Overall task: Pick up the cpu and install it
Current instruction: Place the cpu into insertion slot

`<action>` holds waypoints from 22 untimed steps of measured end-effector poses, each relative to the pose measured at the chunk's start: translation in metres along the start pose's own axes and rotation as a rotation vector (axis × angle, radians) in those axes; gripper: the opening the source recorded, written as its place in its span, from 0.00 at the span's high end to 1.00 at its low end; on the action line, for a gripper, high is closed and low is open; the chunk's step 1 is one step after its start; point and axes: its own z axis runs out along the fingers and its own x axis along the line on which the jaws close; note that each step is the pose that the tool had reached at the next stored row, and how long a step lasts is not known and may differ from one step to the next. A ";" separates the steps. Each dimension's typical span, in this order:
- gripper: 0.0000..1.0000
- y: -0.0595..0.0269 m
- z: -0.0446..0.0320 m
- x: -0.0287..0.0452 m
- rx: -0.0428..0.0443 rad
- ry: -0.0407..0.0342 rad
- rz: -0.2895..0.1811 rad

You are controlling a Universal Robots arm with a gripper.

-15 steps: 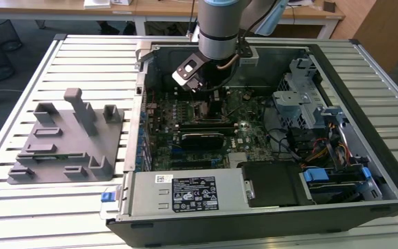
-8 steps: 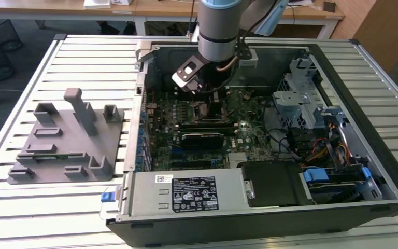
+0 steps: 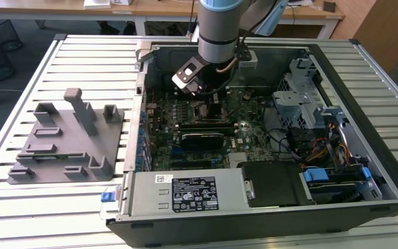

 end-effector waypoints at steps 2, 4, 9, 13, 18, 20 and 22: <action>0.46 0.0000 0.0003 -0.0001 0.0002 -0.0004 0.000; 0.46 0.0000 0.0004 0.0000 0.0000 -0.0001 0.000; 0.46 0.0000 0.0005 0.0000 0.0000 0.0000 0.000; 0.39 0.0001 0.0008 0.0001 -0.0003 0.0005 0.000; 0.39 0.0000 0.0007 0.0000 0.0000 0.0000 0.000; 0.39 0.0000 0.0003 0.0000 0.0000 0.0000 0.000; 0.39 0.0000 -0.0013 0.0000 -0.0001 0.0001 0.000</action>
